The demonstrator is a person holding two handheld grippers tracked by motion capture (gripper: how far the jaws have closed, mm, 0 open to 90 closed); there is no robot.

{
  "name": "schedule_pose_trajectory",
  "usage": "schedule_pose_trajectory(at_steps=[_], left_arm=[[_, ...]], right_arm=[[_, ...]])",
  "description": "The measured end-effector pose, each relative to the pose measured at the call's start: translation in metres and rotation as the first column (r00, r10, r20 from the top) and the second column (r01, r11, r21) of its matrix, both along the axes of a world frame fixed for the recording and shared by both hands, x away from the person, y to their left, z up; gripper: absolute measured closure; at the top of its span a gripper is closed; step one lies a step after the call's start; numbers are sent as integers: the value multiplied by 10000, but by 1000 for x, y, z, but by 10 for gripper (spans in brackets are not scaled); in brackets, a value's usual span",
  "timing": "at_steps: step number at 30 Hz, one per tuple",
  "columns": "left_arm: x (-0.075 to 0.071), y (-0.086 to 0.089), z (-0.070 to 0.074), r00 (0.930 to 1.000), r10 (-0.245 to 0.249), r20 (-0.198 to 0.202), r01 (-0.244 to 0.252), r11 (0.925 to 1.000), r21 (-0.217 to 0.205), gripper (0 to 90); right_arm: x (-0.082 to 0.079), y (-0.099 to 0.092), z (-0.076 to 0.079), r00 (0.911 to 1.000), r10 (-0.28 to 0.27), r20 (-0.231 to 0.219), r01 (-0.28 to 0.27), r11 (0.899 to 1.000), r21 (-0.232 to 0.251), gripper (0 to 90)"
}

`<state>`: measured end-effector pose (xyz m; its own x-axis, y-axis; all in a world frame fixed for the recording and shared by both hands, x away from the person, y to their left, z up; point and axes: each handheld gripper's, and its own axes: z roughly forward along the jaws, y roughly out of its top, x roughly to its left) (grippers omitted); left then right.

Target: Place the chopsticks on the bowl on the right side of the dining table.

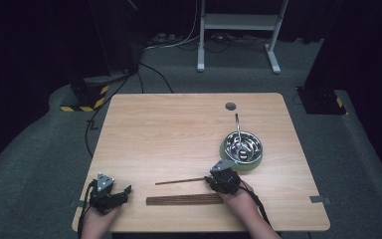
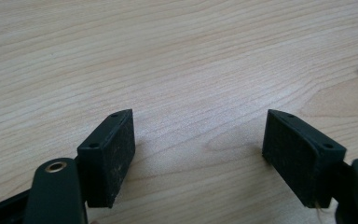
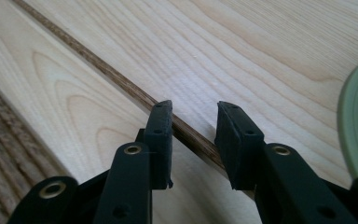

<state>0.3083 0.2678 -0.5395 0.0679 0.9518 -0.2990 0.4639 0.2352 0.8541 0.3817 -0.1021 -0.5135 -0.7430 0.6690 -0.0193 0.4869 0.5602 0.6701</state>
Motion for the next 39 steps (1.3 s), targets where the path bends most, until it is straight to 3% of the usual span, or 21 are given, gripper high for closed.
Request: schedule_pose_trajectory(at_steps=[13,21,28,30,37,39], left_arm=[[-1,2,1,9984,-532,-201,534,9985,130,262],[-2,1,1,9989,-437,-160,438,9990,59,269],[-2,0,1,9993,-360,-131,359,9993,-54,270],[-2,-1,1,9994,-338,-117,337,9994,-87,270],[-3,1,1,9990,-409,-180,411,9991,118,271],[-2,-1,1,9995,-295,-137,294,9996,-47,272]], right_arm=[[4,4,2,9992,403,-87,-404,9990,-209,754],[1,12,3,9970,771,-106,-775,9962,-393,809],[4,17,7,9960,888,-122,-892,9956,-295,733],[7,20,7,9948,981,-272,-988,9948,-256,732],[9,26,3,9905,1371,-138,-1375,9897,-390,746],[9,28,4,9896,1432,-102,-1435,9886,-446,756]])
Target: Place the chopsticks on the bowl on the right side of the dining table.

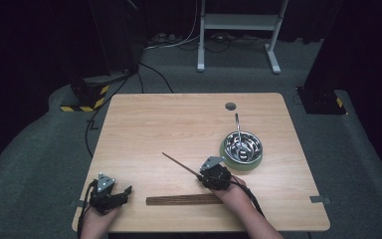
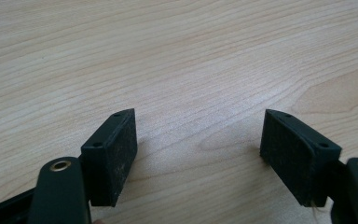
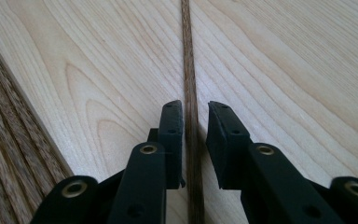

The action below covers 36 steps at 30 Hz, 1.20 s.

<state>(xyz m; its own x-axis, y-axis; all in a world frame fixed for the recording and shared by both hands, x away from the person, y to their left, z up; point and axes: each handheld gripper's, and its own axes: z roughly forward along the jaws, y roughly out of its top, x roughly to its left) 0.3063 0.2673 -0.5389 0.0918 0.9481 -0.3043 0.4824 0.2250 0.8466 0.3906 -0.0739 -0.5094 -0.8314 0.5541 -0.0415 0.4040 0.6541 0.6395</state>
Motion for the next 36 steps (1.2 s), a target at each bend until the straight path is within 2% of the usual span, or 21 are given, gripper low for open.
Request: schedule_pose_trajectory(at_steps=[4,12,13,26,28,32,36], left_arm=[[0,0,0,10000,7,0,-7,10000,-1,272],[0,0,0,10000,40,17,-40,10000,0,272],[0,1,0,10000,-33,-19,33,9999,107,272],[0,1,0,10000,-21,-6,21,9999,107,272],[1,0,0,9999,74,88,-73,10000,-16,272],[0,0,0,10000,38,39,-38,10000,39,272],[0,1,0,10000,-8,-17,8,10000,95,272]], right_arm=[[1,2,-1,9999,53,95,-52,10000,-68,756],[7,6,-1,9993,344,-127,-343,9994,93,747],[7,6,-1,9993,339,-144,-337,9994,108,746],[8,7,-1,9991,349,-227,-347,9994,83,747],[8,7,0,9995,264,-189,-263,9996,29,787],[8,6,0,9994,253,-233,-252,9997,58,830],[9,7,0,9993,314,-225,-315,9995,-14,831]])
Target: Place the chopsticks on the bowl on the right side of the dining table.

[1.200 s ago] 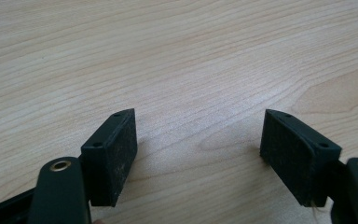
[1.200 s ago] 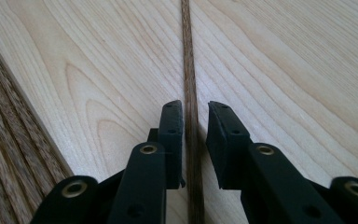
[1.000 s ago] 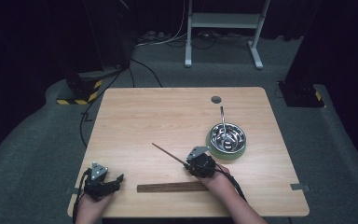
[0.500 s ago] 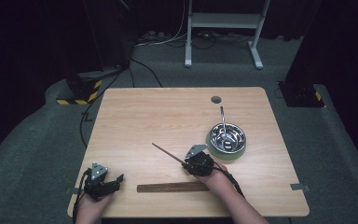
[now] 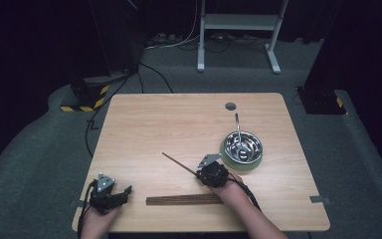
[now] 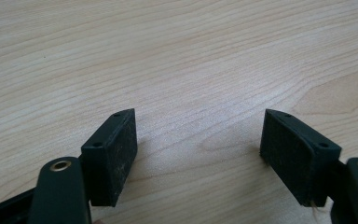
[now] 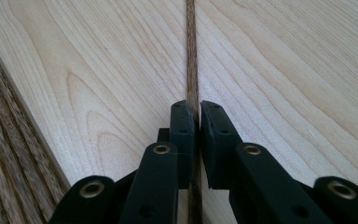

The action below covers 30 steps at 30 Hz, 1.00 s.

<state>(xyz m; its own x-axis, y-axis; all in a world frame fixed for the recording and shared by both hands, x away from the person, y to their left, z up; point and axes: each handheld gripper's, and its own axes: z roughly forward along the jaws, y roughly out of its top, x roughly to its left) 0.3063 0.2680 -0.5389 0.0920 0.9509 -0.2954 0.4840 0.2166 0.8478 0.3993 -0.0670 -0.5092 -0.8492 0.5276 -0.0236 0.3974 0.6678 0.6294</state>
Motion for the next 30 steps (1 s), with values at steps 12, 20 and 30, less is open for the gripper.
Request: schedule_pose_trajectory(at_steps=[12,20,30], left_arm=[[0,-1,0,10000,35,22,-35,9999,-116,272],[0,-1,0,10000,43,32,-42,9999,-127,273],[0,-1,0,10000,30,20,-30,10000,-93,273]], right_arm=[[5,3,3,9999,88,-97,-91,9995,-311,838],[1,3,10,9992,59,388,-48,9996,-286,840],[-5,-6,25,9962,-24,869,16,10000,91,841]])
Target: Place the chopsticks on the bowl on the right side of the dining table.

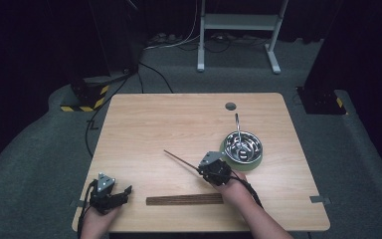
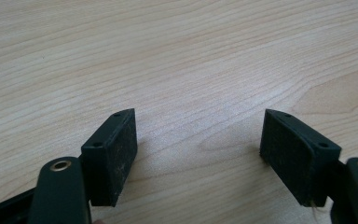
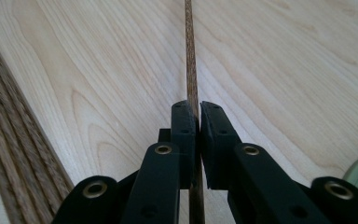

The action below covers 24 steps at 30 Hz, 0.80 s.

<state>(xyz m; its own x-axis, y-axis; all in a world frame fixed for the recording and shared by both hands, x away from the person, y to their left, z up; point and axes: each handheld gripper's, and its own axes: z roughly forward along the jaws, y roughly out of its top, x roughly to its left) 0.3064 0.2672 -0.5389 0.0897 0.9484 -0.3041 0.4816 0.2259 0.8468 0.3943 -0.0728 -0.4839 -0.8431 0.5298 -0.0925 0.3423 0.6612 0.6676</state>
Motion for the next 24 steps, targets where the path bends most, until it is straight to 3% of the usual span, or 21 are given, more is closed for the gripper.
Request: schedule_pose_trajectory(at_steps=[12,19,22,24], left_arm=[[0,1,0,10000,-36,-18,36,10000,90,272],[0,0,0,10000,33,2,-33,10000,-9,273],[-1,1,0,9999,-105,5,104,9998,158,273],[-1,0,0,10000,-7,-13,7,10000,6,273]], right_arm=[[-6,-13,17,9990,-186,394,168,9989,445,841],[-9,-32,25,9967,-544,608,505,9967,640,841],[-9,-41,28,9953,-691,679,651,9961,598,841],[-10,-51,29,9930,-872,796,827,9949,582,841]])
